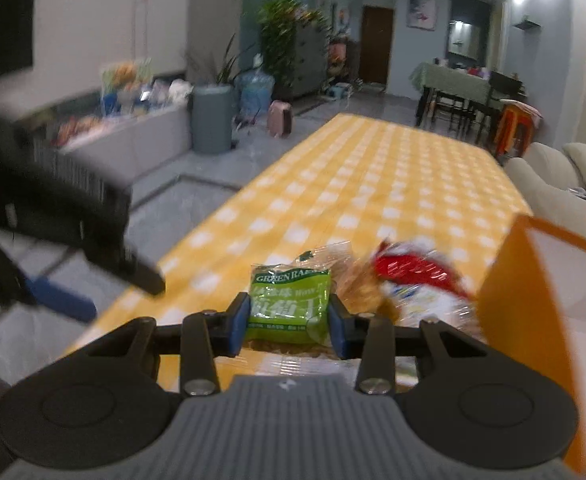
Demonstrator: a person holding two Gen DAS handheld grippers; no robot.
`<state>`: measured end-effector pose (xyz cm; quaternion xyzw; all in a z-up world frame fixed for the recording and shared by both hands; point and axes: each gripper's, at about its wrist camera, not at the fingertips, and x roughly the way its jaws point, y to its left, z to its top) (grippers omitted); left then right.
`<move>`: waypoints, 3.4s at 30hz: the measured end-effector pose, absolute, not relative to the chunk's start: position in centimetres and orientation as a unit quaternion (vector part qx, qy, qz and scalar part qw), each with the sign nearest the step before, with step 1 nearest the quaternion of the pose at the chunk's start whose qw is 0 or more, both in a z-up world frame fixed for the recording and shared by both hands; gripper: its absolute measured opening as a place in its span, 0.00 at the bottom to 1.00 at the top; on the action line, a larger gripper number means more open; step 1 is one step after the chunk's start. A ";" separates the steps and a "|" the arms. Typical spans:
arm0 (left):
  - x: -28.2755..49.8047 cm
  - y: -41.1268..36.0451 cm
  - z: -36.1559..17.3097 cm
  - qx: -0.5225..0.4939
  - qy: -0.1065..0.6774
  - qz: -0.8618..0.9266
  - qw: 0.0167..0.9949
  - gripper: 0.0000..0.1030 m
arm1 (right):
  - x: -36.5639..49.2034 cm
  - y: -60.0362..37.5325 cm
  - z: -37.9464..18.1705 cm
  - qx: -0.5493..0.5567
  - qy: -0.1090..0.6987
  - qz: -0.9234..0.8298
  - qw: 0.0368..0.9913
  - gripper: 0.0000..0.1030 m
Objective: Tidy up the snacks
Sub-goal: 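Grasp the yogurt hawthorn ball pack with the left tool, then lower the raisin and dark packets into the box and open the right tool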
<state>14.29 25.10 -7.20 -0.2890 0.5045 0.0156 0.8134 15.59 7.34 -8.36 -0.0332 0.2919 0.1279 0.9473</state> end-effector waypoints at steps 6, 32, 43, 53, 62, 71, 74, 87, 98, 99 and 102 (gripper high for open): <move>15.2 20.5 -8.0 -0.270 0.515 -0.040 0.813 0.76 | 12.9 0.1 -3.8 0.017 0.277 0.106 0.955 0.38; 20.9 8.6 -13.6 -0.041 0.553 -0.036 0.831 0.66 | 12.0 -8.1 -3.3 0.096 0.283 0.083 0.951 0.38; 20.2 9.7 -12.3 -0.070 0.551 -0.050 0.830 0.61 | 11.9 -10.2 -2.0 0.130 0.282 0.069 0.948 0.38; 18.1 10.6 -8.7 -0.117 0.515 -0.096 0.844 0.62 | 11.7 -15.8 -1.3 0.146 0.339 0.016 0.929 0.38; 17.5 10.2 -7.1 -0.145 0.499 -0.131 0.844 0.62 | 13.8 -16.3 -8.0 0.146 0.485 -0.004 0.862 0.38; 17.5 10.3 -7.3 -0.140 0.500 -0.132 0.844 0.62 | 15.0 -16.6 -10.3 0.118 0.518 -0.019 0.847 0.39; 17.4 10.3 -7.3 -0.140 0.501 -0.132 0.844 0.62 | 15.3 -16.5 -10.6 0.115 0.531 -0.019 0.839 0.47; 15.9 9.3 -4.9 -0.150 0.483 -0.159 0.848 0.62 | 13.9 -18.8 -5.9 0.169 0.458 -0.008 0.873 0.53; 14.5 3.9 -1.7 -0.129 0.493 -0.169 0.844 0.62 | 13.6 -20.4 -4.7 0.183 0.435 0.013 0.882 0.53; 14.3 3.2 -1.4 -0.123 0.490 -0.170 0.846 0.62 | 13.7 -20.5 -4.7 0.181 0.434 0.016 0.882 0.53; 14.5 1.9 -0.9 -0.121 0.496 -0.172 0.842 0.62 | 13.4 -20.5 -4.8 0.180 0.435 0.021 0.882 0.53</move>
